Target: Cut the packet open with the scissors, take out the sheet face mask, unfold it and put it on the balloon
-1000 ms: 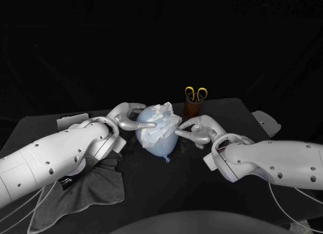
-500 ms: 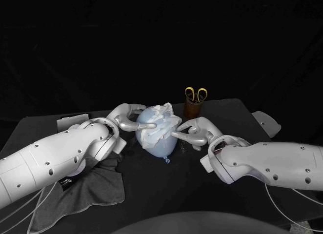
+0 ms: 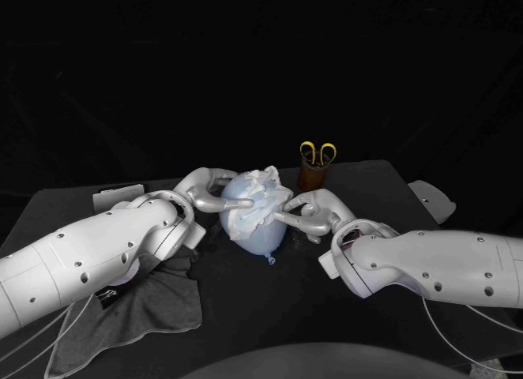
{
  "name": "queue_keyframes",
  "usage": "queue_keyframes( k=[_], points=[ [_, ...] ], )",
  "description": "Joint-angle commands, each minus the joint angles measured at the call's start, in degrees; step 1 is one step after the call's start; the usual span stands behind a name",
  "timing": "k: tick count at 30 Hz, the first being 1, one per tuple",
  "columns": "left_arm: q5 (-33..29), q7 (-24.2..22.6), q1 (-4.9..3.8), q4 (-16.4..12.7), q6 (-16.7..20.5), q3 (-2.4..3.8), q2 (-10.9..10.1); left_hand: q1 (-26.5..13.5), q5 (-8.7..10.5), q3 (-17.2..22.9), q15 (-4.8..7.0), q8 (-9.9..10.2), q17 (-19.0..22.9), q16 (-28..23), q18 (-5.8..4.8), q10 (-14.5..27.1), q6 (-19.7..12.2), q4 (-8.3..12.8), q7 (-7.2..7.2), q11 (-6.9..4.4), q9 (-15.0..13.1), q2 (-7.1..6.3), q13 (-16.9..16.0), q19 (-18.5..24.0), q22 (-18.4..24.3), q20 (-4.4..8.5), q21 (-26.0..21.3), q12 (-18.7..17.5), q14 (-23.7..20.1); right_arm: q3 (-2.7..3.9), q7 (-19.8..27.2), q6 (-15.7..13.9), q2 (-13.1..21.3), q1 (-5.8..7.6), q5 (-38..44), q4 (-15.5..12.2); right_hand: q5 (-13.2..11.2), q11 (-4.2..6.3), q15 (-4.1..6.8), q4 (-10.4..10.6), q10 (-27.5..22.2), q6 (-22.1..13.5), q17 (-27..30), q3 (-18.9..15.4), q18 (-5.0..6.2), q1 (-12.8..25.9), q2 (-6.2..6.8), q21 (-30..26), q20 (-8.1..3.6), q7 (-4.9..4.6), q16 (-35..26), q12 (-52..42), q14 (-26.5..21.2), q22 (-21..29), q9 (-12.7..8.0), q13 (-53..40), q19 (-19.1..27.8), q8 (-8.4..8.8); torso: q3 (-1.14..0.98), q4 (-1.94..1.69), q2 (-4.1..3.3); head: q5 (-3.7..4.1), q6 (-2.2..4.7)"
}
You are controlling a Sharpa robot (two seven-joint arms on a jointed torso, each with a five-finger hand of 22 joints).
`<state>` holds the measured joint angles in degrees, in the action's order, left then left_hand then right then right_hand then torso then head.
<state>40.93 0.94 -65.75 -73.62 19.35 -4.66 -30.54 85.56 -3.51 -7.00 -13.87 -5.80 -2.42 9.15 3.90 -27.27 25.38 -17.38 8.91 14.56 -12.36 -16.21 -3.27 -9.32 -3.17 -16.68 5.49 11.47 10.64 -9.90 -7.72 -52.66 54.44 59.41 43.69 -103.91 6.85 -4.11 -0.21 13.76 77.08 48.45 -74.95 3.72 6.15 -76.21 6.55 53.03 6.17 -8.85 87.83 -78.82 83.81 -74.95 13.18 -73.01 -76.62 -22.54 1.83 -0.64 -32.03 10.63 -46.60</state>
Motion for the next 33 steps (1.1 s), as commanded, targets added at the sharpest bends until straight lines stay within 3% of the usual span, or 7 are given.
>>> queue_keyframes(
  k=[1, 6, 7, 11, 13, 25, 33],
  points=[
    [-0.6, 0.0, 0.02, 0.1, -0.7, -0.05, 0.5, 0.6, 0.11, 0.5, -0.23, -0.3, -0.2, 0.5, 0.59, -0.5, 0.4, 0.1, 7.66, 0.11, -0.2, 0.02, 0.0, 0.1, 0.0, 0.02, -0.2, 0.3, 0.8, 0.10, 2.6, -0.7, -0.4, 0.00, -0.2, -0.3, -0.4, -0.18, -0.02, 0.0, -0.2, -0.3, -9.0, -0.3, 0.55, 0.0, -0.10, -0.3, -0.05, -0.07, 0.2, 0.1, 4.5, -4.2, -0.1, 0.1, 0.3, 0.27, 0.00, 0.07, -0.04, 0.06, -0.01],
    [-0.7, 0.1, 0.04, 0.3, -0.9, -0.08, 0.8, 0.6, 0.16, 0.7, -0.35, -0.6, -0.4, 1.1, 1.17, -0.9, 0.9, 0.1, 7.72, 0.20, -0.4, 0.21, -0.1, -0.1, 0.0, 0.03, -0.1, 0.3, 2.0, 0.20, 3.0, -1.4, -0.8, 0.01, -0.4, -0.3, -1.0, -0.11, 0.00, -0.6, 0.4, 0.4, -9.6, 0.0, 0.46, -2.4, -1.56, 0.5, 0.02, 0.02, 0.4, -0.4, 4.7, -4.4, 0.2, -0.8, 0.1, 0.04, -0.01, 0.01, -0.04, 0.11, -0.16],
    [-0.7, 0.2, 0.04, 0.4, -0.9, -0.09, 0.8, 0.6, 0.16, 0.8, -0.35, -0.6, -0.4, 1.2, 1.26, -1.0, 1.0, 0.1, 7.72, 0.21, -0.4, 0.26, 0.0, -0.1, 0.0, 0.03, -0.1, 0.2, 2.1, 0.23, 3.2, -1.6, -0.8, 0.01, -0.4, -0.2, -2.8, -0.03, 0.06, -1.1, 0.6, 0.7, -9.9, 0.6, 0.43, -3.7, -2.42, 0.8, -0.05, 0.07, 0.5, -0.6, 4.7, -4.5, 0.3, -1.0, -0.1, 0.03, -0.02, -0.02, -0.02, 0.12, -0.22],
    [-0.8, 0.2, 0.05, 0.4, -1.0, -0.10, 0.9, 0.7, 0.18, 0.9, -0.34, -0.7, -0.5, 1.4, 1.46, -1.1, 1.3, 0.1, 7.72, 0.20, -0.5, 0.36, 0.0, -0.2, 0.0, 0.01, -0.1, 0.2, 2.5, 0.32, 3.7, -2.2, -1.1, 0.02, -0.4, -0.1, -3.9, 0.57, 0.56, -3.8, 2.3, 2.5, -11.3, 3.9, 0.14, -8.6, -4.87, 2.8, -0.37, 0.69, 1.0, -2.0, 5.2, -5.2, 0.4, -3.1, -0.9, -0.25, 0.03, 0.00, 0.01, 0.19, -0.33],
    [-0.9, 0.3, 0.05, 0.4, -1.1, -0.10, 1.0, 0.7, 0.19, 1.1, -0.31, -0.8, -0.5, 1.4, 1.56, -1.2, 1.4, 0.1, 7.71, 0.18, -0.5, 0.46, 0.0, -0.2, 0.0, 0.01, -0.1, 0.2, 2.7, 0.37, 4.0, -2.4, -1.3, 0.02, -0.3, -0.1, -3.9, 0.94, 0.88, -4.8, 3.3, 3.9, -12.1, 5.6, -0.06, -9.6, -5.42, 4.0, -0.69, 1.09, 1.3, -2.8, 5.4, -5.6, 0.5, -4.3, -1.5, -0.44, 0.05, -0.02, 0.02, 0.18, -0.39],
    [-1.2, 0.4, 0.05, 0.5, -1.2, -0.10, 1.0, 0.7, 0.20, 1.2, -0.30, -0.8, -0.6, 1.5, 1.68, -1.2, 1.5, 0.1, 7.71, 0.18, -0.5, 0.51, 0.0, -0.3, 0.0, -0.02, 0.0, 0.1, 2.9, 0.57, 3.6, -2.8, -2.4, 0.04, 0.2, 1.5, -4.0, 2.16, 2.00, -8.8, 7.0, 7.6, -13.7, 12.5, -0.58, -9.8, -5.43, 7.1, -1.79, 2.45, 1.8, -5.8, 5.9, -6.8, 1.0, -9.0, -2.8, -1.40, 0.02, -0.06, 0.00, 0.36, -0.58],
    [-1.3, 0.4, 0.05, 0.5, -1.3, -0.10, 1.0, 0.7, 0.20, 1.2, -0.30, -0.8, -0.6, 1.5, 1.68, -1.2, 1.5, 0.1, 7.71, 0.18, -0.5, 0.51, 0.0, -0.3, 0.0, -0.02, 0.0, 0.1, 2.9, 0.69, 4.1, -2.9, -2.9, 0.05, 0.4, 2.1, -4.0, 2.75, 2.50, -10.0, 9.6, 8.2, -14.2, 15.5, -0.82, -7.5, -5.66, 8.5, -2.26, 3.12, 1.9, -8.0, 6.0, -7.3, 1.9, -12.4, -3.3, -2.46, 0.02, 0.01, 0.02, 0.40, -0.80]
  ],
)
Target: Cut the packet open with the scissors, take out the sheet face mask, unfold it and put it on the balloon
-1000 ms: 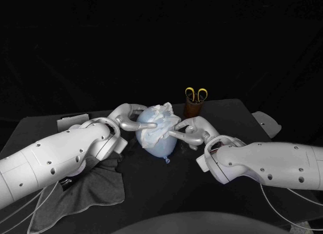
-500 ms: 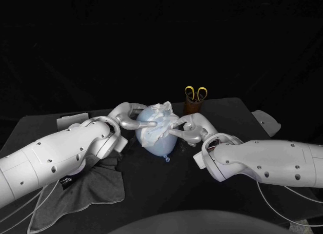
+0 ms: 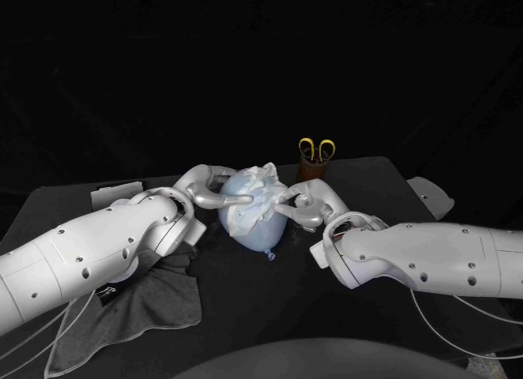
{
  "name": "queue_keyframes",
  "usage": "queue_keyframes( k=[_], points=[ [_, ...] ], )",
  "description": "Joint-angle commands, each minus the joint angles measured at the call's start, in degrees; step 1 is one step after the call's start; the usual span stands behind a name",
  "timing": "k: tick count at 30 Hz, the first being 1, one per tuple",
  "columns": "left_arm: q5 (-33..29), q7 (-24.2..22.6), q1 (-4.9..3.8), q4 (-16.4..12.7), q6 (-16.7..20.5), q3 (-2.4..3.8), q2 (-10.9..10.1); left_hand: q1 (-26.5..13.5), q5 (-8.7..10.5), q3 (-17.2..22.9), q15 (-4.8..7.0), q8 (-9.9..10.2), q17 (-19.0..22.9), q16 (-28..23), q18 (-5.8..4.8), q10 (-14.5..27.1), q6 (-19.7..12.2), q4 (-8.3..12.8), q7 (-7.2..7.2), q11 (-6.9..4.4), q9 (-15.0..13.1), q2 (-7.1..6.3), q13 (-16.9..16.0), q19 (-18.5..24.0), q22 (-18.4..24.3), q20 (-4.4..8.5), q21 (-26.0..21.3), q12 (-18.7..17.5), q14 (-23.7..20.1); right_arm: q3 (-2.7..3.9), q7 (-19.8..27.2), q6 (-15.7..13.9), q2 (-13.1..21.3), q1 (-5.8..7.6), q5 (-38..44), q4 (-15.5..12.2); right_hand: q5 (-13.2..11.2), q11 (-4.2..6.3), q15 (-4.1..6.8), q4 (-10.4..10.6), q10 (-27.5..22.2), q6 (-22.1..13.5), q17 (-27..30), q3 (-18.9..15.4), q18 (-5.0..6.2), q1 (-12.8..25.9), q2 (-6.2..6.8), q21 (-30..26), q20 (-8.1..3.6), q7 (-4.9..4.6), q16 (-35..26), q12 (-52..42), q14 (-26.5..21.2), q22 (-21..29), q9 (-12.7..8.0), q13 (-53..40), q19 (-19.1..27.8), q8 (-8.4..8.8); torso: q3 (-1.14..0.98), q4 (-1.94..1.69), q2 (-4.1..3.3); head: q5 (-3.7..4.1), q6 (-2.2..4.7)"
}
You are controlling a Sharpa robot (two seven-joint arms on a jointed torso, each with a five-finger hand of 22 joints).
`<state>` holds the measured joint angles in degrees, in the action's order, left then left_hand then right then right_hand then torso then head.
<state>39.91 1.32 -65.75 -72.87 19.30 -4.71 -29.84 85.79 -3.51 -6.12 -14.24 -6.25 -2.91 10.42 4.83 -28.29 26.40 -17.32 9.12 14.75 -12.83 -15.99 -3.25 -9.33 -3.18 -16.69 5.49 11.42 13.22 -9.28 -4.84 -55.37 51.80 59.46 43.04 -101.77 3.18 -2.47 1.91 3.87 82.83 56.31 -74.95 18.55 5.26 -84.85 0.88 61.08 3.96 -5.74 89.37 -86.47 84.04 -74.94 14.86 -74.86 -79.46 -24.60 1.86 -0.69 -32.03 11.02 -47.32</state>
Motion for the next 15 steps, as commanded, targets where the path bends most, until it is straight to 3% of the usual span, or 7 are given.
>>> queue_keyframes(
  k=[1, 5, 9, 15],
  points=[
    [-0.3, 0.0, 0.05, -0.3, -1.2, -0.05, 0.3, 0.5, 0.21, 0.5, 0.08, -0.4, -0.1, 0.2, 0.85, -0.3, 0.5, 0.0, 7.50, -0.02, -0.1, 0.34, 0.0, -0.3, 0.0, -0.03, 0.0, 0.1, 0.4, 0.08, 1.4, -0.2, -0.3, 0.01, 1.0, 0.0, -0.4, 1.14, 0.42, -0.1, 3.9, 0.3, -14.3, 0.9, 0.05, 1.4, -0.06, 0.5, -0.08, 0.05, 0.4, -0.5, 5.8, -7.3, 0.2, -10.7, -0.5, -0.46, -0.01, 0.07, 0.02, 0.02, -0.10],
    [-0.3, 0.1, 0.05, -0.3, -1.3, -0.05, 0.2, 0.5, 0.21, 0.5, 0.08, -0.4, -0.1, 0.2, 0.85, -0.3, 0.5, 0.0, 7.50, -0.02, -0.1, 0.34, 0.0, -0.3, 0.0, -0.03, 0.0, 0.1, 0.4, 0.13, 2.4, -0.3, -0.3, 0.01, 0.9, 0.1, -0.4, 1.22, 0.57, -0.6, 5.2, -0.2, -14.7, 4.9, -0.08, 2.7, -1.57, 1.2, -0.32, 0.04, 0.5, -1.6, 5.9, -7.6, 0.8, -12.4, -0.8, -0.87, -0.03, 0.07, 0.04, 0.03, -0.15],
    [-0.3, 0.1, 0.05, -0.3, -1.3, -0.05, 0.2, 0.5, 0.21, 0.5, 0.08, -0.4, -0.1, 0.2, 0.85, -0.3, 0.5, 0.0, 7.50, -0.02, -0.1, 0.34, 0.0, -0.3, 0.0, -0.03, 0.0, 0.1, 0.4, 0.16, 3.0, -0.3, -0.3, 0.01, 0.9, 0.0, -0.4, 1.18, 0.60, -2.2, 6.7, 0.1, -15.0, 11.0, -0.21, 5.5, -0.54, 2.0, -0.37, 0.15, 0.6, -3.1, 5.9, -8.0, 1.7, -14.5, -1.0, -1.85, -0.05, 0.09, 0.03, 0.07, -0.13],
    [-0.3, 0.1, 0.04, -0.3, -1.4, -0.05, 0.1, 0.5, 0.21, 0.7, 0.08, -0.4, -0.1, 0.1, 0.91, -0.2, 0.5, 0.0, 7.50, -0.02, 0.0, 0.40, 0.0, -0.3, 0.0, -0.04, 0.0, 0.0, 0.4, 0.18, 3.6, -0.3, 0.0, 0.01, 0.5, -0.5, -0.3, 1.74, 0.88, -3.9, 7.2, 1.1, -15.0, 16.1, -0.27, 8.6, 0.56, 2.5, -0.62, 0.63, 0.6, -3.5, 6.0, -8.3, 3.6, -15.1, -1.2, -3.73, -0.03, 0.07, 0.01, 0.11, -0.09]
  ],
)
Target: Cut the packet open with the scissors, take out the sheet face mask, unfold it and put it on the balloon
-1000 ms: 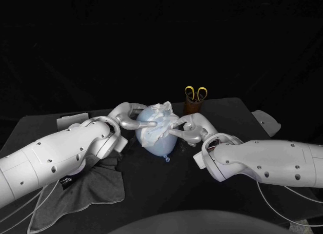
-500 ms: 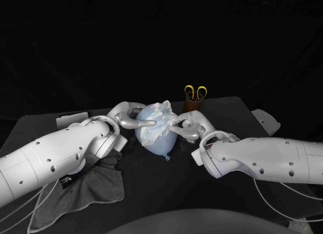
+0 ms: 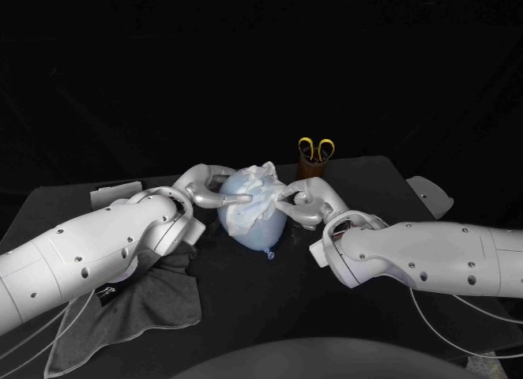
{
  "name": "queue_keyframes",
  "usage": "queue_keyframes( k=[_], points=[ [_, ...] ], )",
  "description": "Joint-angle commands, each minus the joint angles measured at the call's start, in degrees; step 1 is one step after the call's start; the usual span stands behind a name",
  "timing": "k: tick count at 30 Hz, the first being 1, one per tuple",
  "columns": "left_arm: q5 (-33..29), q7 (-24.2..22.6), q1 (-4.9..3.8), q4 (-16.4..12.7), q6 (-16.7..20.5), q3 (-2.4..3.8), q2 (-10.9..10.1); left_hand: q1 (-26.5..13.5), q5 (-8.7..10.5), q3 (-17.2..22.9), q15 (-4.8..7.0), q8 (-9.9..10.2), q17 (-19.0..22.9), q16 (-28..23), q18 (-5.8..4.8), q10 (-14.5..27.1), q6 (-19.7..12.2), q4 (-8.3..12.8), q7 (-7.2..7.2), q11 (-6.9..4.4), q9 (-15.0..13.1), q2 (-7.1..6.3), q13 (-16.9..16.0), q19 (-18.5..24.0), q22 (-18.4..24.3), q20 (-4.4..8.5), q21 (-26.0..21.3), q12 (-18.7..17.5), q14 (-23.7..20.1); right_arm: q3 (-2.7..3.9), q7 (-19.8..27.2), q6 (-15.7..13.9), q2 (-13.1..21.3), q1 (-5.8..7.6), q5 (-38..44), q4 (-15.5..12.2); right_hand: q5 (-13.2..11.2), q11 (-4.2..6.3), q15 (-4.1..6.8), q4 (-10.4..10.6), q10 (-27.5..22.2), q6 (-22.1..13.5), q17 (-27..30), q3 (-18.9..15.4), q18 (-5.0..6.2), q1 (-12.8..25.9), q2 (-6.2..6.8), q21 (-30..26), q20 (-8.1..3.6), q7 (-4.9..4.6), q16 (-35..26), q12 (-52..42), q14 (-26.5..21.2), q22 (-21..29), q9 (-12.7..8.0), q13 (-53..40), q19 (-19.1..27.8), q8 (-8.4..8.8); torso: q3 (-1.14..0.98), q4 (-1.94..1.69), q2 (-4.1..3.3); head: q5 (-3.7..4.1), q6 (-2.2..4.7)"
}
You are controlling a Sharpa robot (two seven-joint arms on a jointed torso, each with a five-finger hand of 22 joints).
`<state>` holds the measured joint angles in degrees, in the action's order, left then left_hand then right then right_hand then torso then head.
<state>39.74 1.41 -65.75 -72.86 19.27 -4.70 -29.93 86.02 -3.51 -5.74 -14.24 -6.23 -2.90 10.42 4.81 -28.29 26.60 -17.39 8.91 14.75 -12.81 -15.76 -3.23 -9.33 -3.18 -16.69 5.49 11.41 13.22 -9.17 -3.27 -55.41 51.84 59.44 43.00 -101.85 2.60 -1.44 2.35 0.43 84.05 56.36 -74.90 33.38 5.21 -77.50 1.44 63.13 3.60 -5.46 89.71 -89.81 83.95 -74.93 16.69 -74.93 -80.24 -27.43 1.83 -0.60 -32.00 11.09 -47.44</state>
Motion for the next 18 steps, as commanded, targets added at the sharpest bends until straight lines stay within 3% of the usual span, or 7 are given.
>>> queue_keyframes(
  k=[1, 5, 12, 13, 14, 16, 18],
  points=[
    [-0.1, 0.0, 0.05, -0.3, -1.4, -0.07, 0.2, 0.3, 0.21, 0.3, 0.08, -0.4, -0.1, 0.1, 0.93, -0.2, 0.3, 0.1, 7.70, -0.02, -0.1, 0.17, -0.1, -0.3, 0.0, -0.04, 0.0, 0.0, 0.4, 0.08, 2.1, -0.2, 0.0, 0.03, 0.5, -0.6, 0.2, 0.72, 0.51, -0.7, 6.0, 1.1, -15.1, 2.0, -0.21, 1.7, 0.13, 0.6, -0.32, 0.47, 0.3, -0.2, 6.0, -8.3, 2.2, -15.1, -0.4, -1.21, 0.00, -0.01, -0.01, 0.06, 0.03],
    [-0.1, 0.0, 0.05, -0.2, -1.4, -0.07, 0.2, 0.3, 0.21, 0.3, 0.08, -0.4, 0.0, 0.0, 0.95, -0.2, 0.3, 0.1, 7.70, -0.02, -0.1, 0.17, -0.1, -0.3, 0.0, -0.04, 0.0, 0.0, 0.3, 0.08, 2.5, -0.1, 0.3, 0.03, -0.3, -1.2, 0.3, 1.01, 0.68, -1.8, 6.0, 1.0, -15.1, 4.6, -0.22, 3.5, 0.48, 0.7, -0.51, 0.68, 0.3, -0.2, 6.0, -8.4, 4.0, -15.1, -0.4, -2.43, 0.00, -0.03, 0.00, 0.05, -0.01],
    [-0.2, 0.0, 0.05, 0.0, -1.5, -0.07, 0.2, 0.3, 0.21, 0.3, 0.08, -0.4, 0.0, 0.0, 0.95, -0.2, 0.3, 0.1, 7.70, -0.02, -0.1, 0.17, -0.1, -0.3, 0.0, -0.04, 0.0, 0.0, 0.3, 0.08, 1.9, 0.0, 0.6, 0.03, -1.4, -1.7, 0.3, 0.94, 0.73, -2.1, 5.2, -0.1, -15.1, 6.2, -0.15, 5.4, 0.90, 0.2, -0.53, 0.59, 0.3, 0.7, 6.0, -8.3, 5.7, -14.0, -0.2, -3.04, 0.03, 0.00, 0.02, 0.07, 0.10],
    [-0.2, 0.0, 0.05, 0.0, -1.5, -0.07, 0.2, 0.3, 0.22, 0.5, 0.09, -0.4, 0.0, -0.1, 0.99, -0.2, 0.2, 0.1, 7.70, -0.03, 0.0, 0.18, 0.0, -0.3, 0.0, -0.04, -0.1, -0.1, 0.2, 0.08, 1.6, 0.1, 0.6, 0.03, -1.7, -1.6, 0.3, 0.84, 0.68, -2.2, 4.3, -0.6, -15.1, 6.0, -0.11, 5.7, 1.41, -0.1, -0.50, 0.47, 0.3, 1.7, 6.0, -8.2, 5.8, -12.8, -0.1, -2.92, 0.03, 0.00, 0.03, 0.06, 0.10],
    [-0.2, 0.0, 0.05, 0.0, -1.5, -0.07, 0.2, 0.3, 0.22, 0.5, 0.09, -0.4, 0.0, -0.1, 0.99, -0.2, 0.2, 0.1, 7.70, -0.03, 0.0, 0.18, 0.0, -0.3, 0.0, -0.04, -0.1, -0.1, 0.2, 0.08, 1.2, 0.3, 0.6, 0.03, -2.0, -1.4, 0.3, 0.30, 0.27, -2.0, 3.1, -3.2, -15.1, 4.6, -0.08, 7.1, 2.99, -0.6, -0.26, -0.14, 0.3, 3.1, 6.0, -8.0, 5.9, -11.3, 0.2, -1.95, 0.02, -0.02, 0.02, 0.05, 0.12],
    [-0.2, 0.0, 0.05, 0.0, -1.5, -0.07, 0.2, 0.3, 0.22, 0.5, 0.09, -0.4, 0.0, -0.1, 0.99, -0.2, 0.2, 0.1, 7.70, -0.03, 0.0, 0.18, 0.0, -0.3, 0.0, -0.04, -0.1, -0.1, 0.2, 0.08, 0.6, 0.8, 0.5, 0.03, -2.3, -1.2, 0.9, -0.29, -0.24, -1.4, 2.6, -4.8, -15.1, 3.0, -0.01, 8.7, 4.10, -1.3, 0.08, -0.81, 0.3, 3.7, 6.0, -7.8, 5.9, -10.7, 0.5, -1.01, 0.01, -0.05, 0.00, 0.02, 0.15],
    [-0.3, 0.0, 0.05, 0.0, -1.5, -0.08, 0.2, 0.3, 0.22, 0.5, 0.09, -0.4, 0.0, -0.1, 0.99, -0.2, 0.2, 0.1, 7.70, -0.03, 0.0, 0.18, 0.0, -0.3, 0.0, -0.04, -0.1, -0.1, 0.2, 0.08, -0.2, 1.2, 0.5, 0.04, -2.2, -1.0, 2.0, -1.38, -1.15, -0.3, 1.3, -7.3, -14.5, 0.2, 0.14, 11.0, 6.43, -2.7, 0.71, -2.09, 0.1, 5.0, 5.9, -7.4, 5.3, -9.4, 1.2, 1.04, 0.00, -0.06, -0.01, 0.02, 0.16]
  ],
)
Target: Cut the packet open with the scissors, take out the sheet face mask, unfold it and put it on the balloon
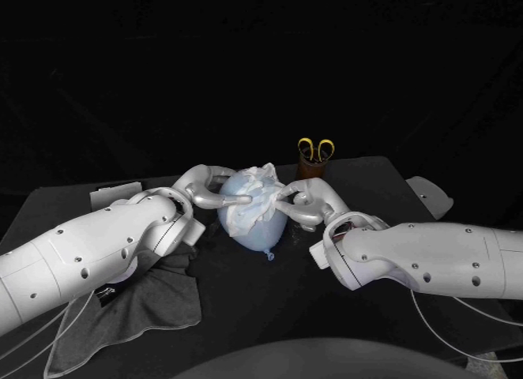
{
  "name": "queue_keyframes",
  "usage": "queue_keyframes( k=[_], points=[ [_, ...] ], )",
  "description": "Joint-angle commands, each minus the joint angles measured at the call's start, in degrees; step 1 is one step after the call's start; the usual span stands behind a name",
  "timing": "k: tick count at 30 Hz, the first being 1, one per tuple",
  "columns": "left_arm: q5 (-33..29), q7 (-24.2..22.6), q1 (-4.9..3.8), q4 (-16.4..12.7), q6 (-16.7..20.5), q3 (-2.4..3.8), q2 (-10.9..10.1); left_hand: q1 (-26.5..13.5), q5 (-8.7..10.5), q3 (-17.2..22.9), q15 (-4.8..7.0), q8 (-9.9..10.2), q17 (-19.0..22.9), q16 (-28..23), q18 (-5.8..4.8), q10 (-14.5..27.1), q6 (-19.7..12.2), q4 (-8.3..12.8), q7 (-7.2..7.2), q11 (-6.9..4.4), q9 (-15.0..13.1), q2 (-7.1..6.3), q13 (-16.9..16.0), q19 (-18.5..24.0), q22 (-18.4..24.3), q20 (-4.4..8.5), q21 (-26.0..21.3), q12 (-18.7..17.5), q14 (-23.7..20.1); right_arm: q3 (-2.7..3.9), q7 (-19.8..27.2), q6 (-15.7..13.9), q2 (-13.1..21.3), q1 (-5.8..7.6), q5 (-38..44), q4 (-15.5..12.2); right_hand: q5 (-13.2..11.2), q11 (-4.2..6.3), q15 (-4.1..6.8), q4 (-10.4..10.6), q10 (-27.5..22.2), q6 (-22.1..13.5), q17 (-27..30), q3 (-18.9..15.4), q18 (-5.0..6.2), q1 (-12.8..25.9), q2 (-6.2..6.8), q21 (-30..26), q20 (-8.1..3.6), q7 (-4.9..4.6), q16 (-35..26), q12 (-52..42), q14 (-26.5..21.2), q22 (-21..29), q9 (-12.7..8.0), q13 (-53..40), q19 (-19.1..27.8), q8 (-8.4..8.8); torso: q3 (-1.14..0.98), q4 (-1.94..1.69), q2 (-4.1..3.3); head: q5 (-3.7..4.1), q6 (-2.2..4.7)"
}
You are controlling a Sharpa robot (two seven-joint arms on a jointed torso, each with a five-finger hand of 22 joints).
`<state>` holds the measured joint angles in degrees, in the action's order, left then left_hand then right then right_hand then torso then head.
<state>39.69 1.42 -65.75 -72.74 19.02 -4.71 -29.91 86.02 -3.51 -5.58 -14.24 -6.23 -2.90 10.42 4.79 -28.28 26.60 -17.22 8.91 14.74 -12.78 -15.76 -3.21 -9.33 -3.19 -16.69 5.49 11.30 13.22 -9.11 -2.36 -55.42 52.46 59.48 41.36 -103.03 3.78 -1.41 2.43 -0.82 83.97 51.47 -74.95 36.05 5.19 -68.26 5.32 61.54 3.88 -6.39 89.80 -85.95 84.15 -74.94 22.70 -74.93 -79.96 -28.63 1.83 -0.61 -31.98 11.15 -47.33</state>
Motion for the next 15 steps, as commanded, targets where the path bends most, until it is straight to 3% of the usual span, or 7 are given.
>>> queue_keyframes(
  k=[1, 6, 15],
  points=[
    [-0.2, -0.1, 0.05, -0.1, -1.2, -0.06, 0.2, 0.3, 0.21, 0.3, 0.09, -0.4, 0.0, -0.1, 1.01, -0.2, 0.2, -0.1, 7.70, -0.03, -0.1, 0.18, -0.1, -0.3, 0.0, -0.04, -0.1, 0.1, 0.2, 0.02, -1.4, 1.4, -0.1, 0.01, -0.4, 0.2, 1.0, -1.62, -1.44, 1.1, 1.1, -2.5, -14.3, -3.0, 0.20, 1.9, 2.81, -1.5, 0.63, -1.32, 0.0, 1.3, 5.7, -7.3, -0.8, -9.1, 1.0, 2.55, 0.01, -0.03, -0.03, -0.05, 0.06],
    [-0.3, -0.1, 0.05, -0.1, -1.2, -0.06, 0.2, 0.3, 0.21, 0.3, 0.09, -0.4, 0.0, -0.1, 1.01, -0.2, 0.2, -0.1, 7.70, -0.03, -0.1, 0.18, -0.1, -0.3, 0.0, -0.04, -0.1, 0.1, 0.2, 0.02, -3.0, 2.1, 0.0, 0.02, 0.4, 0.5, 1.8, -2.25, -2.07, 1.9, -0.2, -3.1, -13.6, -5.8, 0.54, 2.6, 4.16, -3.1, 1.40, -1.96, -0.3, 2.6, 5.5, -6.8, -1.1, -7.8, 1.8, 4.19, 0.03, 0.01, -0.03, -0.08, 0.02],
    [-0.4, -0.1, 0.05, -0.1, -1.2, -0.06, 0.1, 0.4, 0.22, 0.4, 0.06, -0.4, 0.0, -0.2, 1.06, -0.2, 0.1, -0.1, 7.72, -0.02, 0.0, 0.20, 0.0, -0.3, 0.0, -0.04, -0.1, 0.0, 0.2, 0.02, -3.4, 2.6, 0.0, 0.03, 1.1, 0.4, 2.1, -2.42, -2.26, 2.2, -0.3, -2.9, -13.8, -7.1, 0.60, 2.6, 4.57, -3.1, 1.70, -2.09, -0.2, 2.6, 5.5, -6.8, -1.2, -7.8, 1.8, 4.85, 0.00, -0.01, -0.04, -0.09, 0.00]
  ],
)
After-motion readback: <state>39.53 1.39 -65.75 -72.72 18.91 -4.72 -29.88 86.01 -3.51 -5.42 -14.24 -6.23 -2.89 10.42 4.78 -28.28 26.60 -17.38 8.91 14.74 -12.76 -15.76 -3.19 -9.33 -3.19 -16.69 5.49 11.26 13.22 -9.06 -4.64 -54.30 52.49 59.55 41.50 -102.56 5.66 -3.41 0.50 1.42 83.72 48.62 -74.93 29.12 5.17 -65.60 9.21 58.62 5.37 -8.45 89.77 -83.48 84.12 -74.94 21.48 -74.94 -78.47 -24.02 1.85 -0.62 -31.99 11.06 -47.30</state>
